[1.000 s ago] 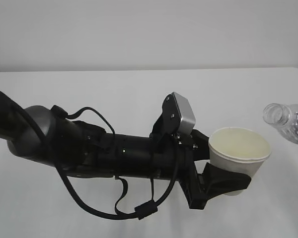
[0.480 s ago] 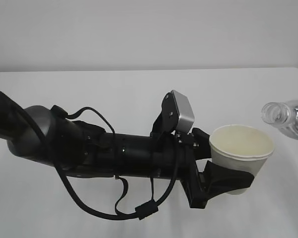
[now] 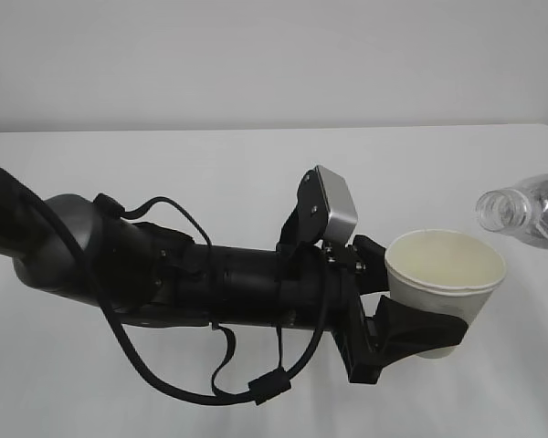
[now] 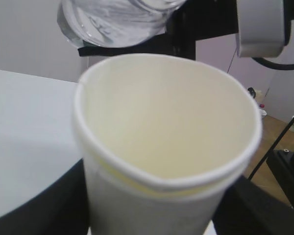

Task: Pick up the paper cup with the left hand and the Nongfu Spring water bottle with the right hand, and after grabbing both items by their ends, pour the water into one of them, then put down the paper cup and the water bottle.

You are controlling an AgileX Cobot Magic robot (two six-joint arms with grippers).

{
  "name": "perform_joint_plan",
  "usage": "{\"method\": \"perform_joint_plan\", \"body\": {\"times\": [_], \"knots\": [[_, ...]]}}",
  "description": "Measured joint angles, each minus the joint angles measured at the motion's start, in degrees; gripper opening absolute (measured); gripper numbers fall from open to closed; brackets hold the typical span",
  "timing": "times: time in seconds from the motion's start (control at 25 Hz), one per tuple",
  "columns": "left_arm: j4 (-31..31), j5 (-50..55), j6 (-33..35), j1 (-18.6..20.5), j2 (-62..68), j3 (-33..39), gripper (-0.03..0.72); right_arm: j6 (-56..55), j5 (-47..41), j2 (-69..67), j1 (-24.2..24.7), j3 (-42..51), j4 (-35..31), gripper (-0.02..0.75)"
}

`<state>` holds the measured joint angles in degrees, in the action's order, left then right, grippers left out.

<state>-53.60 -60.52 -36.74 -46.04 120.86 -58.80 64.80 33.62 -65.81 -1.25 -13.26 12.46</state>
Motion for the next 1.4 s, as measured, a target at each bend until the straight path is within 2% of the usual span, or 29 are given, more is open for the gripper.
{"method": "perform_joint_plan", "body": {"times": [0.92, 1.4], "knots": [[-1.1, -0.1, -0.2, 0.0, 0.0, 0.0, 0.484, 8.5, 3.0, 0.0, 0.0, 0.0, -1.8, 0.446], [-1.1, -0.1, -0.2, 0.0, 0.0, 0.0, 0.483, 9.0, 4.7, 0.0, 0.0, 0.0, -1.9, 0.447]]}}
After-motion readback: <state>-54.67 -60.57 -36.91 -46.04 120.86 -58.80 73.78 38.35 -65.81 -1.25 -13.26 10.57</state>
